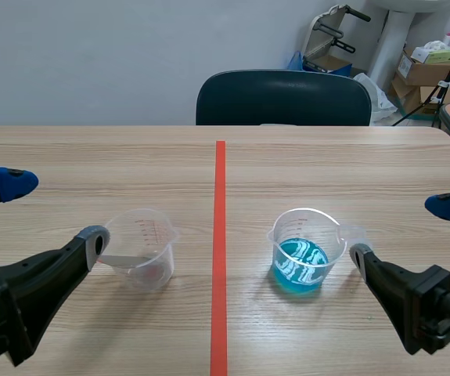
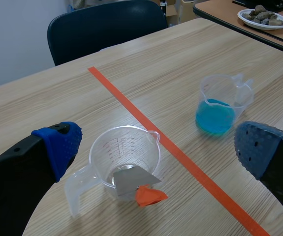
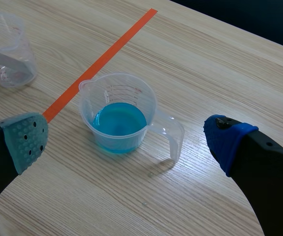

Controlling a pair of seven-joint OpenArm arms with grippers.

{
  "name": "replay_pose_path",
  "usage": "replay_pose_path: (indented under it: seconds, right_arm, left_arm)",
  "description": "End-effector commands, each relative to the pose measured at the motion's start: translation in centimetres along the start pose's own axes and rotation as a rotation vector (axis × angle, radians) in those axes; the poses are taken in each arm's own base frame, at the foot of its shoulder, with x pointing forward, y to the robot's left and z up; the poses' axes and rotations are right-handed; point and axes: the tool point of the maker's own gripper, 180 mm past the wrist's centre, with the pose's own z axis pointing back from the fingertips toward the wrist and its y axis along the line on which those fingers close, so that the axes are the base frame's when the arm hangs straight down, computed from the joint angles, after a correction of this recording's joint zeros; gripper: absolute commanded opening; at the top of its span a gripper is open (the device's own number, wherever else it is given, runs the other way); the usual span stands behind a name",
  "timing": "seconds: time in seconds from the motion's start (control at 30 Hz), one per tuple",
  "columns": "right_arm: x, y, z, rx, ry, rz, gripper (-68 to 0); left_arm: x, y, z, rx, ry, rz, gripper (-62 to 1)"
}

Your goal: Do the redox reaction experiment

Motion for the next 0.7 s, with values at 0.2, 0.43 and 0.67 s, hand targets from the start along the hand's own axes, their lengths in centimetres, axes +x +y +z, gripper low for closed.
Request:
replay_pose_path:
  seconds: [0.2, 0.43, 0.67]
  right_arm:
    - [0.99, -0.01, 0.02, 0.004, -0.032, 0.011, 0.4]
    - [0.99, -0.01, 0.02, 0.004, -0.032, 0.011, 0.4]
    - [0.93, -0.02, 0.03, 0.004, -0.029, 0.019, 0.4]
  left_arm:
    - [0.45, -0.39, 0.0, -0.007, -0.021, 0.014, 1.4]
    - [0.45, -0.39, 0.0, -0.007, -0.021, 0.014, 1.4]
    - [0.45, -0.39, 0.0, -0.007, -0.021, 0.014, 1.4]
